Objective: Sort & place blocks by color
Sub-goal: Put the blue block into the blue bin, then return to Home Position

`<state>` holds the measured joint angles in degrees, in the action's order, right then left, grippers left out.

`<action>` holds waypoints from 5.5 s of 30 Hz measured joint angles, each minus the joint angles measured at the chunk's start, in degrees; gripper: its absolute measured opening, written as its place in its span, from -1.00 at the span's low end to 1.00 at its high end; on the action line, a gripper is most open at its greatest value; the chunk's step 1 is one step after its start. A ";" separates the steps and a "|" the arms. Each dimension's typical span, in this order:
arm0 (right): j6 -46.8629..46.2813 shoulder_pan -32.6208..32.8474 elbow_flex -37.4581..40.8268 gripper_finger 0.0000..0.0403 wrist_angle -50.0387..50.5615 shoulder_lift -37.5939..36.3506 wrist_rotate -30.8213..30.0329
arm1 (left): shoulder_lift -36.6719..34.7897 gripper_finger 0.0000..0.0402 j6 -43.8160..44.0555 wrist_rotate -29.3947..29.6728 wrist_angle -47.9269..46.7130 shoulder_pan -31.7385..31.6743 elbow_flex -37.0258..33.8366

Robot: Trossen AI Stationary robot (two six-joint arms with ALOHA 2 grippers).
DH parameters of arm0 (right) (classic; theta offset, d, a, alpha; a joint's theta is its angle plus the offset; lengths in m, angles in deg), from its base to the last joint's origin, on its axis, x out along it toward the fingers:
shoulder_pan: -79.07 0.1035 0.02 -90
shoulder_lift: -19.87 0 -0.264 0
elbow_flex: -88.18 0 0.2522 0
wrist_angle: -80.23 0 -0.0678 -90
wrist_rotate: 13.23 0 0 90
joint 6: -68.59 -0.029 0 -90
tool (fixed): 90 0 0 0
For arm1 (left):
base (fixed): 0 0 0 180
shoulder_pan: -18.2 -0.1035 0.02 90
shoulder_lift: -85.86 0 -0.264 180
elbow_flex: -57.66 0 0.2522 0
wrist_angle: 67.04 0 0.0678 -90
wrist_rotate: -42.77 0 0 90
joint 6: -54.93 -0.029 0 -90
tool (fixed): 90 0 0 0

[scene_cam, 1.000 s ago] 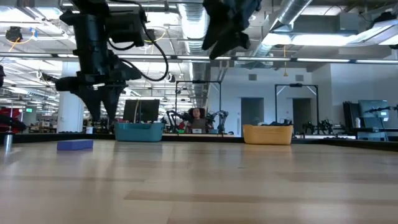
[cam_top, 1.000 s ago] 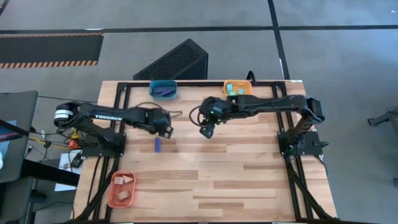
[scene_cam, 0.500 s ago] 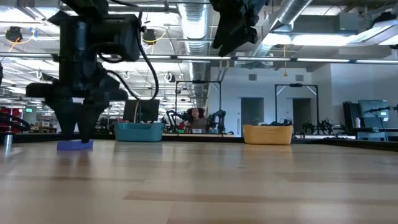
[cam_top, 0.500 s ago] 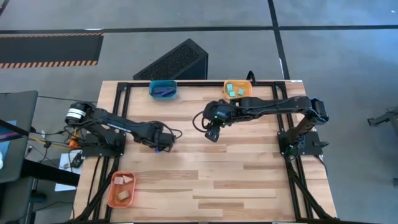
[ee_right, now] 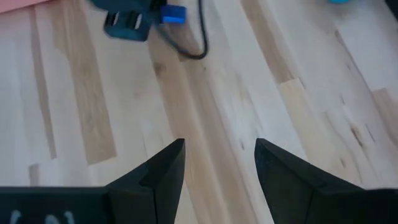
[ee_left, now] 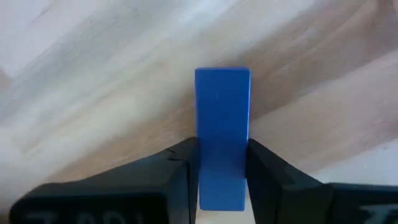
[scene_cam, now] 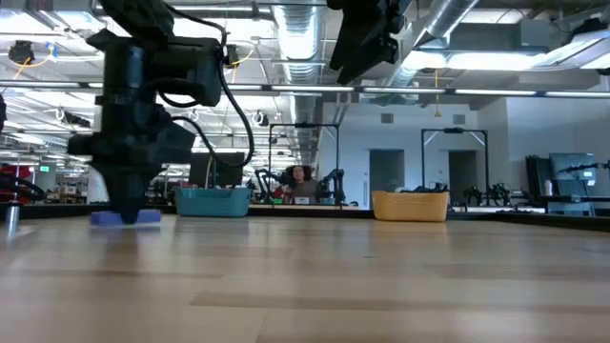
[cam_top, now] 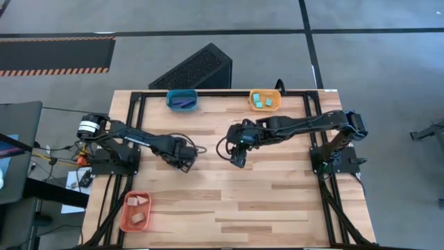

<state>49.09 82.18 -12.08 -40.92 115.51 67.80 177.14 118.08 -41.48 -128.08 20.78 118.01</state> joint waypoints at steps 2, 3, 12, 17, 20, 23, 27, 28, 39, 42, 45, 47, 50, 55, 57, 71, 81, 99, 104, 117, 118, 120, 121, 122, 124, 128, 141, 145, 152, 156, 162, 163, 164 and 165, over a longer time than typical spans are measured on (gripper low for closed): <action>-0.56 0.44 0.00 0.07 0.48 -0.20 0.00 | -1.60 -0.66 -3.08 2.61 -0.62 -1.84 -0.28; -0.60 0.66 0.00 0.07 0.99 -0.34 0.00 | -2.87 -0.66 -5.42 3.09 -0.57 -3.08 -0.28; -4.51 1.27 0.00 0.07 -2.71 -0.46 -0.13 | -9.82 -0.61 -37.50 5.74 -0.11 -21.28 -0.12; -6.65 0.82 0.00 0.07 -5.51 -0.46 -0.53 | -8.37 -0.63 -54.06 5.60 1.92 -34.46 3.08; -8.21 0.85 0.00 0.07 -2.01 -0.46 -3.40 | -7.72 -0.61 -62.59 5.74 2.37 -39.98 6.92; -10.18 0.99 0.00 0.07 2.91 -0.46 -5.98 | -7.65 -0.58 -71.69 5.48 5.36 -44.04 9.79; -10.63 0.86 0.00 0.07 5.78 -0.46 -6.48 | -7.65 -0.57 -81.01 2.03 12.48 -48.98 11.49; -10.67 0.85 0.00 0.07 5.78 -0.46 -6.51 | -7.65 -0.57 -82.60 -0.03 14.19 -50.19 11.50; -13.25 -3.37 0.05 0.07 5.43 -2.78 -6.69 | -7.55 -0.15 -89.21 -9.62 22.00 -56.99 11.50; -12.99 -4.68 -0.02 0.07 5.64 -4.36 -6.69 | -6.52 0.05 -89.56 -10.91 21.68 -56.99 11.51; -12.98 -6.03 0.00 0.07 5.41 -6.13 -7.77 | -5.79 0.17 -89.17 -10.10 21.71 -56.77 11.50; -12.59 -6.74 0.00 0.07 6.03 -7.72 -9.28 | -5.84 0.20 -88.89 -10.03 21.83 -56.23 11.50; -10.98 -7.01 0.00 0.07 6.14 -11.01 -13.96 | -7.46 0.17 -88.25 -12.11 22.05 -55.27 11.48; -4.20 -7.00 3.34 0.07 3.09 -18.56 -18.55 | -13.15 -0.07 -77.84 -24.01 28.41 -52.99 11.50; -2.71 -7.46 8.80 0.05 -1.55 -22.93 -17.54 | -15.76 -0.22 -72.32 -29.62 32.35 -50.90 11.37; -2.46 -8.07 45.18 -0.53 -40.67 -48.78 2.35 | -37.71 -0.97 -61.69 -19.03 52.74 -24.98 -6.35; 10.12 -5.53 57.53 -0.94 -49.83 -55.97 8.27 | -49.18 -1.00 -53.24 -15.40 72.19 -19.81 -32.86; 14.16 -2.03 74.02 -0.99 -53.47 -79.41 6.32 | -59.39 -1.00 -65.15 -15.47 79.03 -16.78 -41.77; 13.79 -2.03 77.22 -0.99 -53.91 -87.00 9.18 | -60.99 -1.00 -63.91 -15.47 82.32 -16.80 -44.91; 12.45 -1.47 86.01 -0.98 -53.98 -95.40 10.48 | -65.34 -1.00 -65.52 -18.92 81.60 -16.80 -46.01; 12.50 -1.33 86.01 -0.97 -52.80 -95.37 10.48 | -65.52 -1.00 -65.52 -18.98 80.67 -16.80 -46.01; 13.29 -1.20 86.01 -0.97 -52.71 -95.49 10.50 | -65.57 -1.00 -64.93 -18.96 78.13 -16.79 -46.01; 13.24 -1.20 86.03 -0.97 -52.97 -95.62 10.49 | -65.57 -1.00 -63.76 -19.03 76.53 -16.67 -46.01; 12.81 -1.22 86.03 -0.97 -52.88 -95.56 10.47 | -65.56 -1.00 -62.78 -19.40 75.37 -16.45 -46.03; 12.45 -1.20 86.03 -0.97 -50.71 -95.50 10.49 | -65.54 -1.00 -62.31 -21.25 74.08 -15.45 -46.03; 12.46 -1.22 85.99 -0.97 -46.48 -95.23 9.31 | -65.57 -1.00 -64.01 -20.85 69.47 -14.14 -46.07; 12.43 -1.24 85.92 -0.96 -45.74 -91.42 7.74 | -70.39 -1.00 -62.46 -29.42 65.45 -14.20 -46.16; 12.43 -1.24 85.92 -0.96 -45.70 -91.49 7.69 | -77.06 -1.00 -62.70 -30.71 59.09 -14.18 -46.16; 12.43 -1.24 85.92 -0.96 -45.56 -91.47 7.52 | -89.32 -1.00 -64.62 -24.33 51.80 -14.18 -46.12; 12.43 -1.24 85.92 -0.96 -45.54 -91.47 7.50 | -90.92 -1.00 -65.49 -17.44 50.71 -14.16 -46.12; 12.43 -1.24 85.92 -0.96 -45.54 -91.47 7.50 | -91.08 -1.00 -59.21 -11.40 49.57 -14.09 -45.96; 12.43 -1.24 85.92 -0.96 -45.54 -91.47 7.50 | -91.09 -1.00 -57.84 -13.82 49.33 -13.90 -45.80; 12.43 -1.24 85.94 -0.96 -45.54 -91.47 7.50 | -91.06 -1.00 -56.83 -16.48 48.66 -13.62 -45.38; 12.43 -1.24 85.94 -0.96 -45.54 -91.47 7.50 | -91.06 -1.00 -55.98 -19.22 47.67 -13.22 -44.92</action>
<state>61.52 80.94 73.86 -86.46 24.04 75.29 86.08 62.09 -60.70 -80.41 7.57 73.09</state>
